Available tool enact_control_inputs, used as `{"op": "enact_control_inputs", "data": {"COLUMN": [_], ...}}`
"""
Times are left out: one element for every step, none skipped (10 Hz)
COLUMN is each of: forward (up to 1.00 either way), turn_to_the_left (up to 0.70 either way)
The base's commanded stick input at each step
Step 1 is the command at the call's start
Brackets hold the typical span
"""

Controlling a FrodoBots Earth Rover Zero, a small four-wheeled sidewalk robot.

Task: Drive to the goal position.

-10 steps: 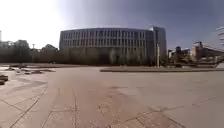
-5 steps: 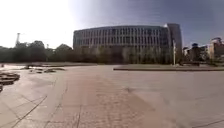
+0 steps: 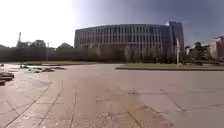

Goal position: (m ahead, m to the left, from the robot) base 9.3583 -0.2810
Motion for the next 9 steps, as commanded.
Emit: {"op": "enact_control_inputs", "data": {"forward": [0.70, 0.70, 0.70, 0.70, 0.70, 0.70, 0.70, 0.70, 0.70], "turn_to_the_left": [0.05, 0.36, 0.36, 0.34, 0.21, 0.07, 0.01, 0.01, 0.01]}}
